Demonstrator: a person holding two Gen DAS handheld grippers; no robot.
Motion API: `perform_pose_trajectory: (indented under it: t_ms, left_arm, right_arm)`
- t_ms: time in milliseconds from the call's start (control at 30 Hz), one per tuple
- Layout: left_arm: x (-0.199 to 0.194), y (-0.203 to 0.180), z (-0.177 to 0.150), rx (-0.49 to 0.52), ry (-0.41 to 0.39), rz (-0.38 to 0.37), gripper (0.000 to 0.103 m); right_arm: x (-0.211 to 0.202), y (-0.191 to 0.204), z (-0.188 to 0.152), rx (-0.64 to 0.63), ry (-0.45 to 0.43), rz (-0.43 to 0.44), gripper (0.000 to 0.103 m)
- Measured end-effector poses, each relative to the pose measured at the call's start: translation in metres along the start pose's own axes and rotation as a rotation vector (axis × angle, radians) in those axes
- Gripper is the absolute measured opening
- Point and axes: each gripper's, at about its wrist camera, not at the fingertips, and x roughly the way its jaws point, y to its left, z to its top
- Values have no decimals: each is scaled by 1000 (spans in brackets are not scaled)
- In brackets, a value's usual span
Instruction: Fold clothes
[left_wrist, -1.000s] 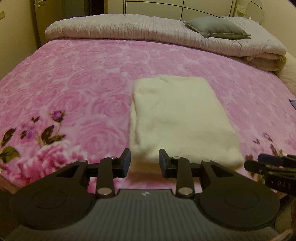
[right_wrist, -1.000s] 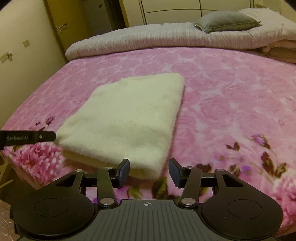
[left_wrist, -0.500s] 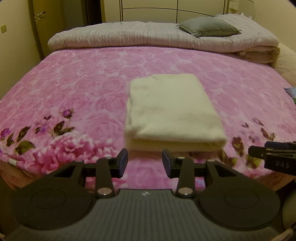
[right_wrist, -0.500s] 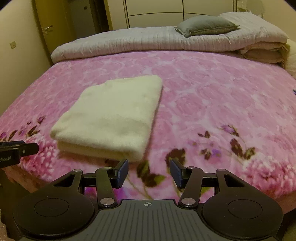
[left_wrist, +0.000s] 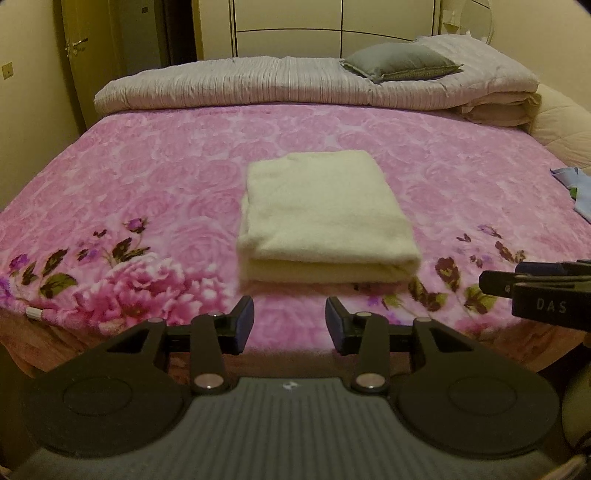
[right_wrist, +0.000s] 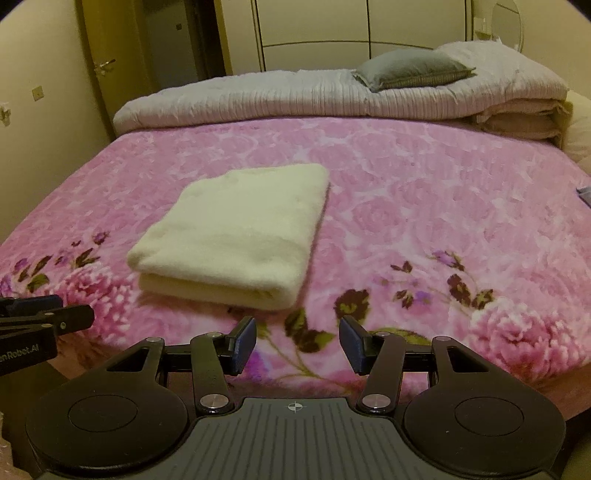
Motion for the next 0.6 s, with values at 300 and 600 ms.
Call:
perform_pose_trajectory:
  t_ms: [300, 600]
  left_arm:
    - [-9, 0, -2, -6, -21, -10, 40]
    - [6, 14, 1, -34, -11, -56, 40]
  right_arm:
    - [-10, 2, -3, -4, -17, 2, 54]
    - [3, -5, -1, 7, 2, 8, 54]
